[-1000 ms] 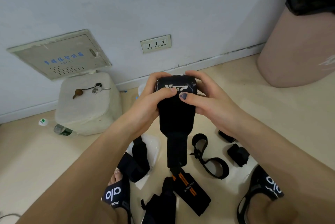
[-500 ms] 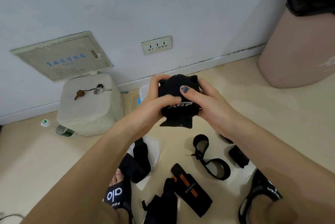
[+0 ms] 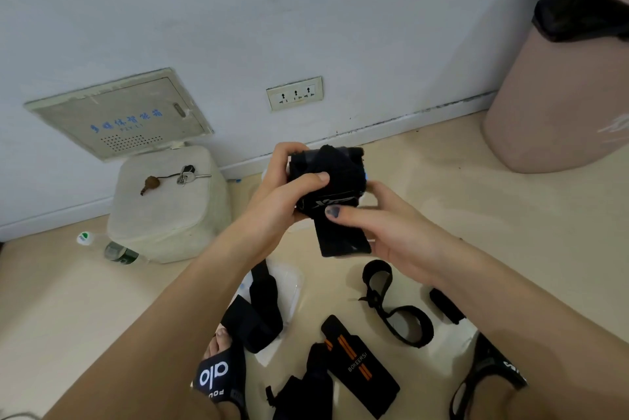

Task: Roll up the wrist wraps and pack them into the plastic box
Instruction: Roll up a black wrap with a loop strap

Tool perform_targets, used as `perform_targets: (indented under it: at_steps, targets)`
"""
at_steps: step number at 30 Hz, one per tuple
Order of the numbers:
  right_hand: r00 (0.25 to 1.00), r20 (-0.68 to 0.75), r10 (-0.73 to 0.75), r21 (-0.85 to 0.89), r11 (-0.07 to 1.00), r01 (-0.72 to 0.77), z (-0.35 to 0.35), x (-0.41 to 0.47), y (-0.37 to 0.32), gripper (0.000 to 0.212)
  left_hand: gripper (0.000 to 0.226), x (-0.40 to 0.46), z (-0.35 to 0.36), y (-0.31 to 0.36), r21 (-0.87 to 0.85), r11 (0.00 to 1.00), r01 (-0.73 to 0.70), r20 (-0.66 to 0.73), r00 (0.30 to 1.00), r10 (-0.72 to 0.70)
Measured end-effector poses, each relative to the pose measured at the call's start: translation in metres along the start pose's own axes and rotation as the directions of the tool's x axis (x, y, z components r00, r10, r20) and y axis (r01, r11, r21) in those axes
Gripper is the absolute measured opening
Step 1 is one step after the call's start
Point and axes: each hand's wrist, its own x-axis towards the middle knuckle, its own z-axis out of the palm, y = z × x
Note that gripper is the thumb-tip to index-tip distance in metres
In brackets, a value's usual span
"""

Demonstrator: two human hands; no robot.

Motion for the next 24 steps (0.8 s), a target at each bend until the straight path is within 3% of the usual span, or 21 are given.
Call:
perform_targets:
  at_steps: [3,6,9,11,15,17,21,24]
  targets:
    - [1.0,-0.025,0.008,0.001,1.0,-0.008,0.007,-0.004,0.004,0.057,0.036,0.002,-0.005,0.0,0.088,0.995,-0.056,-0.039,0.997,0.06]
    - [0.992,-0.127,-0.026,0.016,0.999,0.028,0.01,-0.004,0.007,0.077,0.031,0.005,-0.009,-0.001,0.109,0.992,-0.056,-0.054,0.997,0.063]
    - [0.978,-0.159,-0.139,-0.025,0.99,0.137,0.014,-0.007,0.004,0.084,0.028,0.008,-0.009,-0.004,0.143,0.99,-0.012,-0.065,0.998,0.021]
    - [0.961,-0.182,-0.209,-0.065,0.978,0.201,0.015,-0.008,-0.001,0.069,0.026,0.008,-0.01,-0.008,0.142,0.99,0.02,-0.072,0.997,-0.01]
    - [0.941,-0.207,-0.268,-0.042,0.963,0.265,0.009,-0.005,-0.005,0.014,0.027,0.01,-0.003,-0.012,0.12,0.99,0.068,-0.046,0.997,-0.063]
    - [0.95,-0.186,-0.249,0.024,0.966,0.257,0.006,-0.003,-0.006,0.007,0.029,0.009,-0.001,-0.014,0.105,0.991,0.087,-0.022,0.996,-0.085]
    - [0.975,-0.091,-0.204,0.111,0.971,0.214,-0.006,0.001,-0.01,0.018,0.028,0.008,0.002,-0.016,0.071,0.992,0.106,0.046,0.993,-0.109]
    - [0.96,0.053,-0.275,0.04,0.961,0.273,-0.013,0.0,-0.013,0.049,0.03,0.008,0.0,-0.015,0.009,0.994,0.107,0.073,0.992,-0.107]
